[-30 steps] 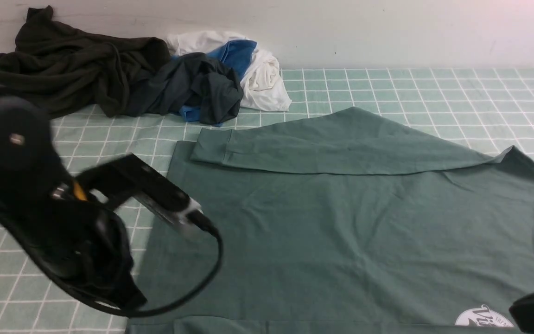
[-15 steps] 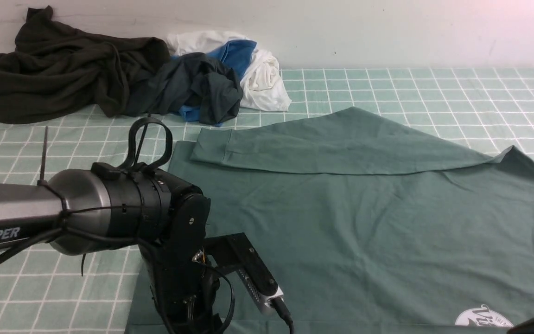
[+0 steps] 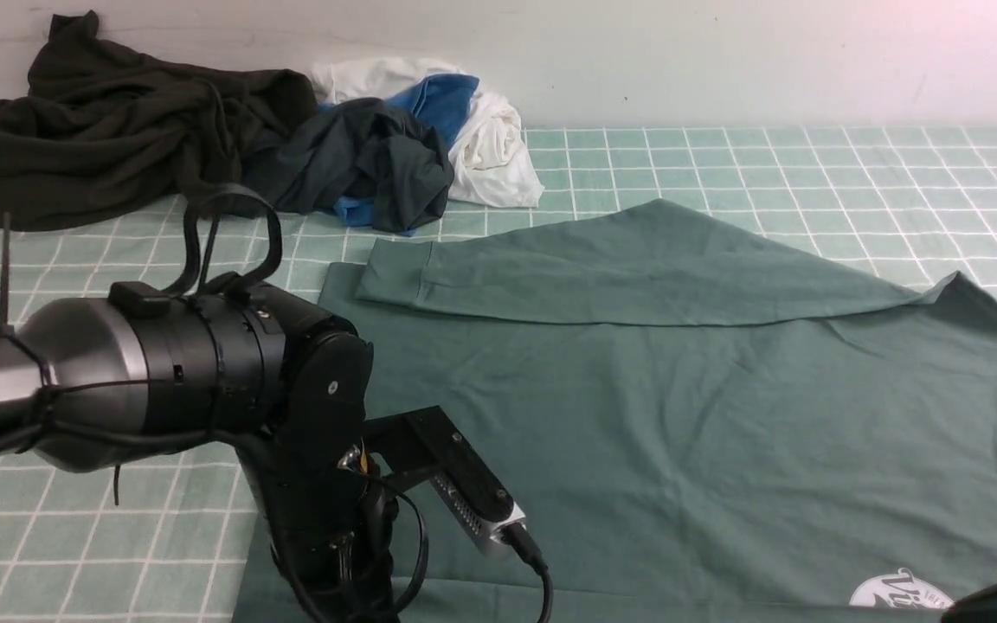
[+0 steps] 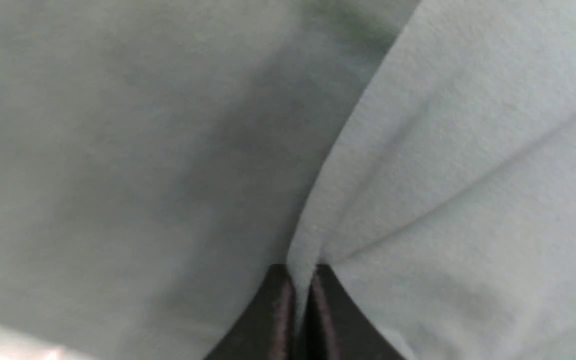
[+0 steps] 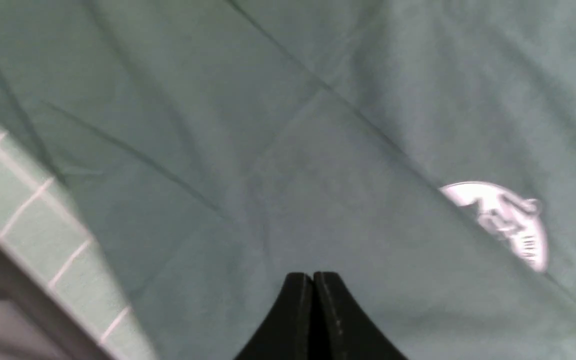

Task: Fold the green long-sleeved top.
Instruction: Use the left arm to drag and place the cuff at the centered position on the left edge of the fabric, then use the left arm to clamp the cuff farthest from it

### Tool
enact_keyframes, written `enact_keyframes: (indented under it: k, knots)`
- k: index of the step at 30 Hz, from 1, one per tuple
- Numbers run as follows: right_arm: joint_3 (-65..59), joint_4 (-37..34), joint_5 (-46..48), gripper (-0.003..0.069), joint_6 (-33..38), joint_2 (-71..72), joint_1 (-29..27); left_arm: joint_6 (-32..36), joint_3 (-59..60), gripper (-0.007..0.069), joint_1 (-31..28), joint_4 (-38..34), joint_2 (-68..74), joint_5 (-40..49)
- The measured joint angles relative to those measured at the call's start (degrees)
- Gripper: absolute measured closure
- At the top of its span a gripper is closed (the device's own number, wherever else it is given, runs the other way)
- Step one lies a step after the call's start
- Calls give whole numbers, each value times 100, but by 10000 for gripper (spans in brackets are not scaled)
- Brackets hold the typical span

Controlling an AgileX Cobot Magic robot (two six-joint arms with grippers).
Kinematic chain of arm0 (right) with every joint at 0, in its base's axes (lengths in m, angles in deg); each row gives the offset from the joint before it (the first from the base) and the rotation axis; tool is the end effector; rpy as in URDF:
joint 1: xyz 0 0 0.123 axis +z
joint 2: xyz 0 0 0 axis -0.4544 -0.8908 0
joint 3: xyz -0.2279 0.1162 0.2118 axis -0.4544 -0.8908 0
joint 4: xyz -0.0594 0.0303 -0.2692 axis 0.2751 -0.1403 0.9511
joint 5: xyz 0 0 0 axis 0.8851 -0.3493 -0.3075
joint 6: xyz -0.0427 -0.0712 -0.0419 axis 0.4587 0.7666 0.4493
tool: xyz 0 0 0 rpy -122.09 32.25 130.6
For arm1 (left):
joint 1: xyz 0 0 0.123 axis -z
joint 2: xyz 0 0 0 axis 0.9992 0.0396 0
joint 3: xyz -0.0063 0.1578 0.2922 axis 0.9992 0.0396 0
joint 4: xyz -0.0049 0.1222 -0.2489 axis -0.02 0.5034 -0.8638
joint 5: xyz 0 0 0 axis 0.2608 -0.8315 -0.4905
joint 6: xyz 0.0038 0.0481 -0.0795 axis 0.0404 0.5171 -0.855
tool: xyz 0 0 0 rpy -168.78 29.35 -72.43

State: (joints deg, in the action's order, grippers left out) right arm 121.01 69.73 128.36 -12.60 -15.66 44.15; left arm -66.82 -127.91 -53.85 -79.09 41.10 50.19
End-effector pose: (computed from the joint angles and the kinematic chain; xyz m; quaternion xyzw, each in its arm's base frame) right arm 0.1118 0.0572 0.3199 -0.2845 0.9303 0.1211 0.1973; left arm 0.2634 -0.1805 0.2182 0.4665 0.8841 -0.0183 0.0227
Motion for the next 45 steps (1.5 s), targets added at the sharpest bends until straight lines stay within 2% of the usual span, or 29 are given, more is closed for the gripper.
enact_keyframes:
  k: [1, 2, 3, 6, 10, 12, 16, 20, 23, 24, 27, 28, 29, 32, 39, 44, 45]
  knots:
    - [0, 34, -43, 673, -101, -7, 0, -11, -20, 619, 0, 38, -5, 18]
    - [0, 365, -216, 673, -610, -56, 0, -31, -239, 619, 0, 225, -18, 152]
    - [0, 460, -216, 673, -610, -63, 0, -31, -306, 619, 0, 262, -18, 168]
    - [0, 1317, -410, 656, -1755, -326, 0, -56, -1054, 617, -24, 735, 26, 384]
    - [0, 1969, -492, 607, -2323, -625, 0, -50, -1916, 615, -254, 853, 332, 508]
    - [0, 2080, -576, 575, -2474, -701, 0, -50, -2355, 612, -431, 853, 622, 584]
    - [0, 2115, -747, 510, -2555, -720, 0, -50, -2920, 599, -710, 834, 1175, 661]
    - [0, 2115, -798, 460, -2573, -720, 0, -46, -3219, 549, -866, 813, 1579, 690]
    - [0, 2140, -817, 417, -2578, -720, 0, -144, -3631, 426, -989, 773, 1851, 750]
    - [0, 2140, -817, 416, -2578, -720, 0, -144, -3658, 417, -996, 773, 1860, 750]
    - [67, 2237, -980, 406, -2578, -734, 0, -653, -4253, 248, -1216, 612, 2041, 750]
    - [79, 2245, -990, 406, -2578, -733, 0, -686, -4253, 248, -1216, 594, 2055, 750]
    - [214, 2312, -1135, 406, -2584, -740, 0, -931, -4587, 183, -1390, 434, 2197, 744]
    - [433, 2444, -1472, 404, -2589, -753, 0, -1250, -5096, 116, -1740, 59, 2612, 515]
    - [835, 2580, -1990, 403, -2596, -1146, 0, -1561, -5870, 100, -2242, -582, 3827, -513]
    - [841, 2580, -1950, 403, -2601, -1497, 0, -1539, -6213, 104, -2262, -695, 4327, -693]
    - [846, 2580, -1928, 403, -2601, -1614, 0, -1534, -6294, 124, -2262, -788, 4367, -732]
